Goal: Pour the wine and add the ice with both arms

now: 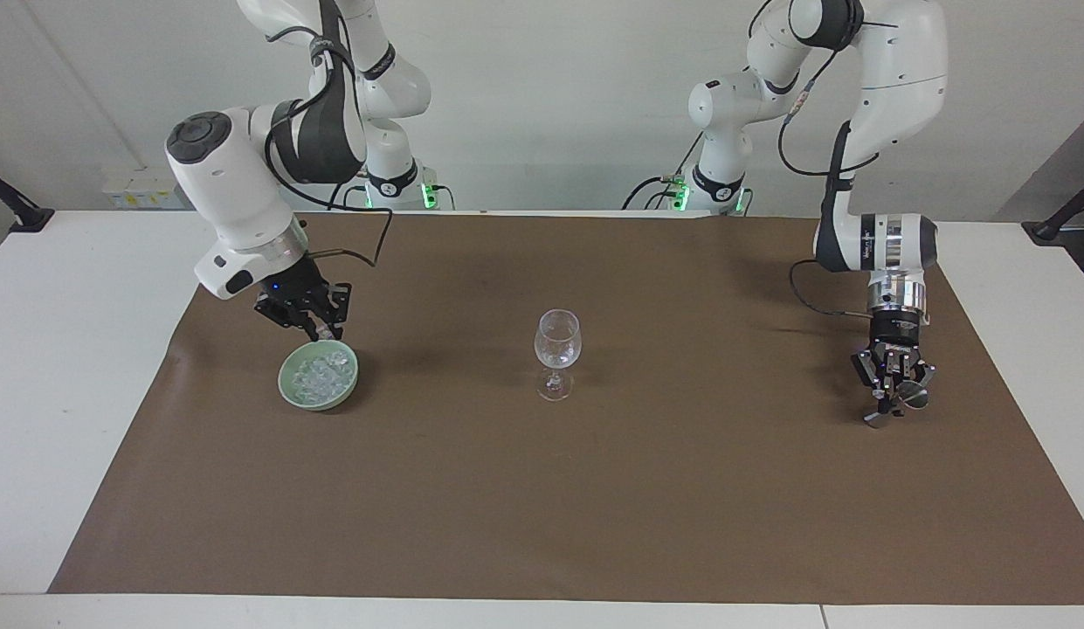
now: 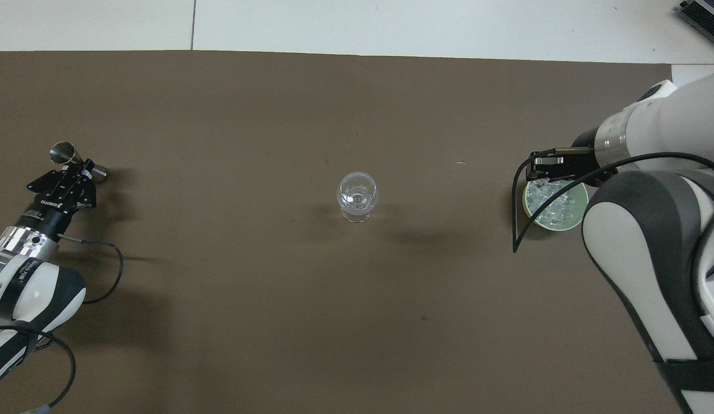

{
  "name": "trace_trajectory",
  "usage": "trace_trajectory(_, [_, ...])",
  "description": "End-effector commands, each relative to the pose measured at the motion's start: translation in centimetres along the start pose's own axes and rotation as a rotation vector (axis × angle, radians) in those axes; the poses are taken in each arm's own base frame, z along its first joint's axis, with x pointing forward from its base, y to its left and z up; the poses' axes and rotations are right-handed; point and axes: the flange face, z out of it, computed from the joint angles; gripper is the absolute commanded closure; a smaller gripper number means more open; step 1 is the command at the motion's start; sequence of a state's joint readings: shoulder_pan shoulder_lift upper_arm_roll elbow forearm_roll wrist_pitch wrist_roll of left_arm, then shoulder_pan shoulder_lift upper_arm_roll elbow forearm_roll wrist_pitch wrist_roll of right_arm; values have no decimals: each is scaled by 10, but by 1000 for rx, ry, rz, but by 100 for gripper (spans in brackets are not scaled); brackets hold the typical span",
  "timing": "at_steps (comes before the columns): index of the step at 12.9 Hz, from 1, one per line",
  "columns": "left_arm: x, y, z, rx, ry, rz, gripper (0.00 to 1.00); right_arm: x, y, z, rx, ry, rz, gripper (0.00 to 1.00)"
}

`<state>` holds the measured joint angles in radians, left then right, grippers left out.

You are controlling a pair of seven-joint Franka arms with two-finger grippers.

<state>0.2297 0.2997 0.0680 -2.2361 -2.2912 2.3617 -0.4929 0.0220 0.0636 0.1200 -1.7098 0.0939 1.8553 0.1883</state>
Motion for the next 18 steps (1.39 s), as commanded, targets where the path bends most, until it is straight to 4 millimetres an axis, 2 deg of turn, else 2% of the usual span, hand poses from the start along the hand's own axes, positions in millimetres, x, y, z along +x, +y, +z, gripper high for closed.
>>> trace_trajectory(1, [0, 4, 4, -7, -26, -21, 83, -9, -47, -16, 9, -1, 79, 100])
trace_trajectory(3, [-1, 4, 5, -4, -33, -23, 78, -22, -94, -20, 36, 36, 135, 100])
trace_trajectory(4, [-1, 5, 4, -5, -33, -23, 72, -26, -112, -22, 61, 73, 148, 100])
trace_trajectory(6, [-2, 5, 4, -5, -34, -22, 66, -32, -142, -17, 97, 105, 163, 100])
trace_trajectory(8, [-1, 5, 4, -5, -33, -23, 61, -32, -167, -3, 137, 128, 172, 100])
trace_trajectory(10, [-2, 5, 4, -6, -36, -23, 56, -30, -184, 9, 166, 153, 158, 100])
trace_trajectory(12, [-2, 5, 4, -6, -36, -23, 48, -39, -205, 28, 172, 141, 137, 100])
trace_trajectory(13, [-2, 5, 4, -5, -37, -23, 31, -40, -212, 33, 176, 166, 126, 100])
trace_trajectory(14, [-2, 6, 4, -7, -37, -24, 0, -41, -214, 40, 173, 165, 133, 100])
trace_trajectory(18, [-2, 5, 3, 1, -53, -30, 0, -47, -226, 57, 199, 182, 119, 100])
